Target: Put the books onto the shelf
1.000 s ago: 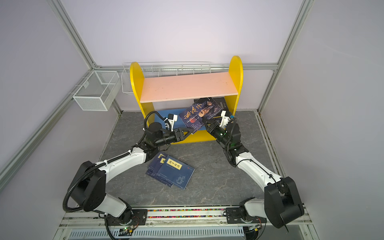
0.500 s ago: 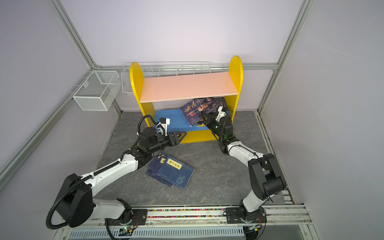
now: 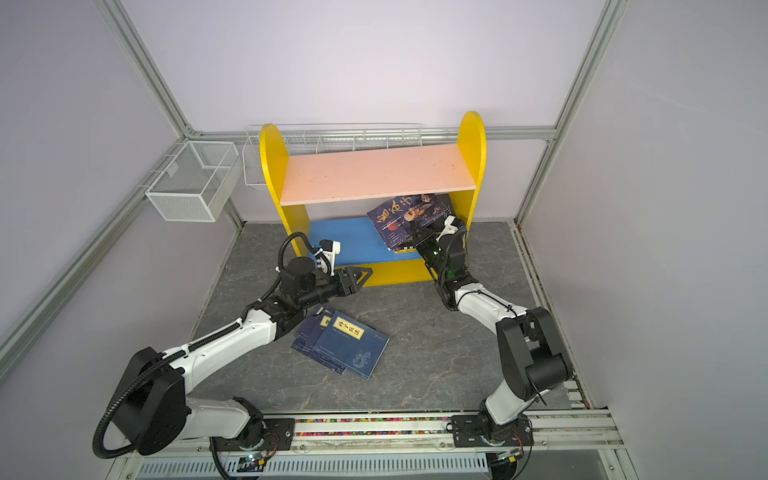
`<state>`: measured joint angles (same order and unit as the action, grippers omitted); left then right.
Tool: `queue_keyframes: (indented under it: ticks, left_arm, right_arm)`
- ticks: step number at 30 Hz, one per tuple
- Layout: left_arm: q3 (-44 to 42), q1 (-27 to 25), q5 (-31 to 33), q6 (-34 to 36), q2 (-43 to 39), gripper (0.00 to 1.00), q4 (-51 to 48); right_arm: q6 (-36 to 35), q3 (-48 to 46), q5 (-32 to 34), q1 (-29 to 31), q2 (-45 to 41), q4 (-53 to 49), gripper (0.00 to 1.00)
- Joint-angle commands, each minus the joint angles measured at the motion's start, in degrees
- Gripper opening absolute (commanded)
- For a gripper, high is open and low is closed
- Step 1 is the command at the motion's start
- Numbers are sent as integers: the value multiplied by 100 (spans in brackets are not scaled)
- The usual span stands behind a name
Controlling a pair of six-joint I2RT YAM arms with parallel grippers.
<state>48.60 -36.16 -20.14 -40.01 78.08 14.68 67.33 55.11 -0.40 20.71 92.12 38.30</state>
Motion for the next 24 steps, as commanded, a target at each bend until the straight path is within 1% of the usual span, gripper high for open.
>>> queue_keyframes:
  ticks: [1, 6, 9, 14, 20, 24]
  left_arm:
    - [-25, 4, 6, 48, -39, 58, 53]
    - [-25, 4, -29, 9, -14, 58, 119]
    - [-20, 4, -35, -14, -7, 58, 141]
    - [-75, 4, -38, -35, -21, 58, 176]
    - [-154, 4, -42, -53, -26, 58, 182]
    - [-163, 4, -51, -48, -6, 58, 163]
  right_arm:
    - [208, -156, 656, -102, -405, 281, 10]
    - [227, -395, 767, -113, -618, 197, 10]
    - [258, -397, 798, -118, -607, 207, 10]
    - [362, -168, 861, -120, -380, 306, 10]
    - [729, 77, 1036, -112, 25, 536, 11]
    - [814, 255, 1099, -104, 209, 573, 11]
